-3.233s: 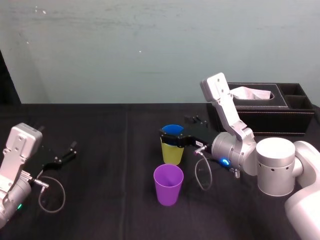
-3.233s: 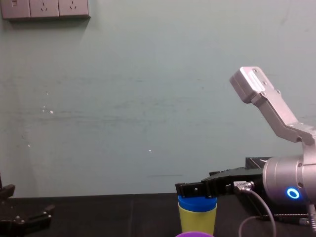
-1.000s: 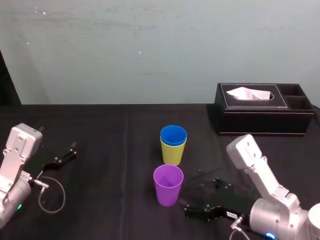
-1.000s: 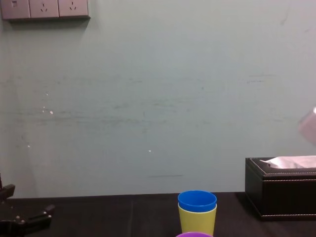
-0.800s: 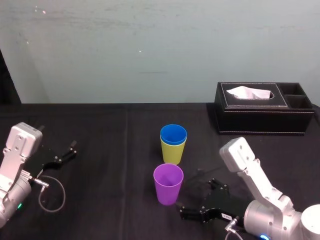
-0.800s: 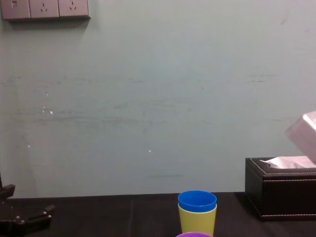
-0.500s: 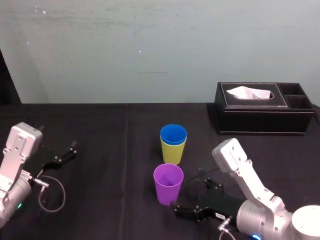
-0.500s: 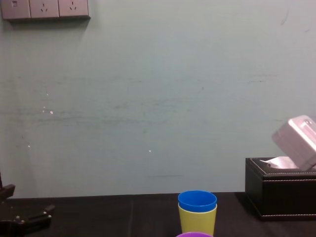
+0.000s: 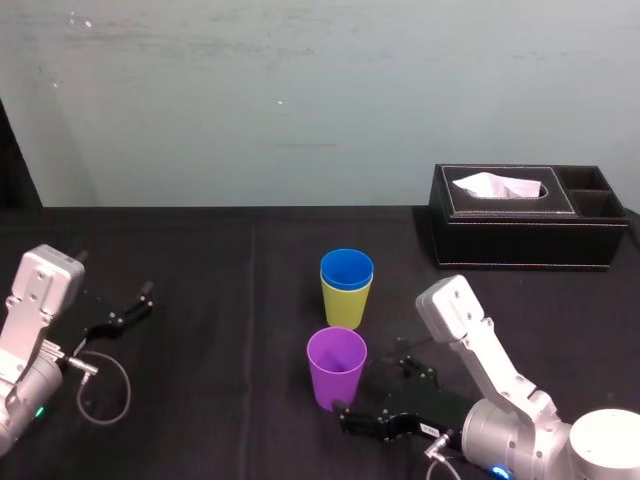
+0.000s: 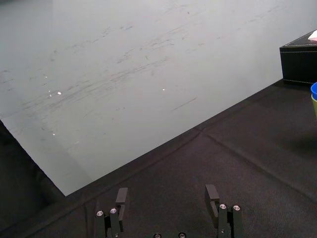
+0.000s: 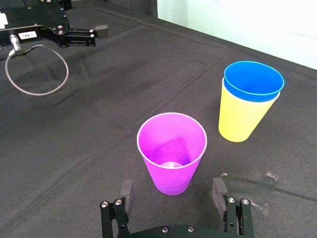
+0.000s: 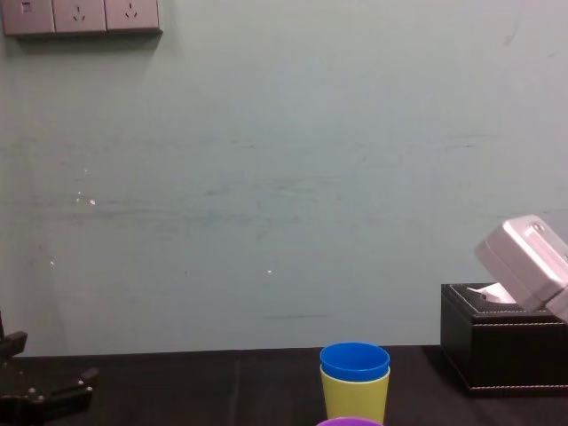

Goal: Stack the three plastic cups sequentially using one hand.

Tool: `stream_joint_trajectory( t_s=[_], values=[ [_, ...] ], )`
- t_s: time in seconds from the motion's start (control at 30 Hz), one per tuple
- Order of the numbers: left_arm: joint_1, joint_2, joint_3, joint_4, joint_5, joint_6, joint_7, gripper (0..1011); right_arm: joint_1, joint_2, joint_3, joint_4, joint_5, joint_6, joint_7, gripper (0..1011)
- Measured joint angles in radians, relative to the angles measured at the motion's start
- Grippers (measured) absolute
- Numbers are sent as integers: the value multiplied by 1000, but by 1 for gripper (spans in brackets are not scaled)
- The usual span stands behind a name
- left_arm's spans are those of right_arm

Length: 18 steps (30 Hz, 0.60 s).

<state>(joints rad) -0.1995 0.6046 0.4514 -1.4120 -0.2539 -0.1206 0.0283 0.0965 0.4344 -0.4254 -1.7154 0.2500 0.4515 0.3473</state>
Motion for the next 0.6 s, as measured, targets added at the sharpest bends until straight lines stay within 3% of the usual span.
stream_joint_trajectory(
  t_s=[0.6],
  values=[
    [0, 0, 0, 0, 0, 0, 0, 1000, 25, -35, -16, 37, -15, -7, 7, 1003]
  ],
)
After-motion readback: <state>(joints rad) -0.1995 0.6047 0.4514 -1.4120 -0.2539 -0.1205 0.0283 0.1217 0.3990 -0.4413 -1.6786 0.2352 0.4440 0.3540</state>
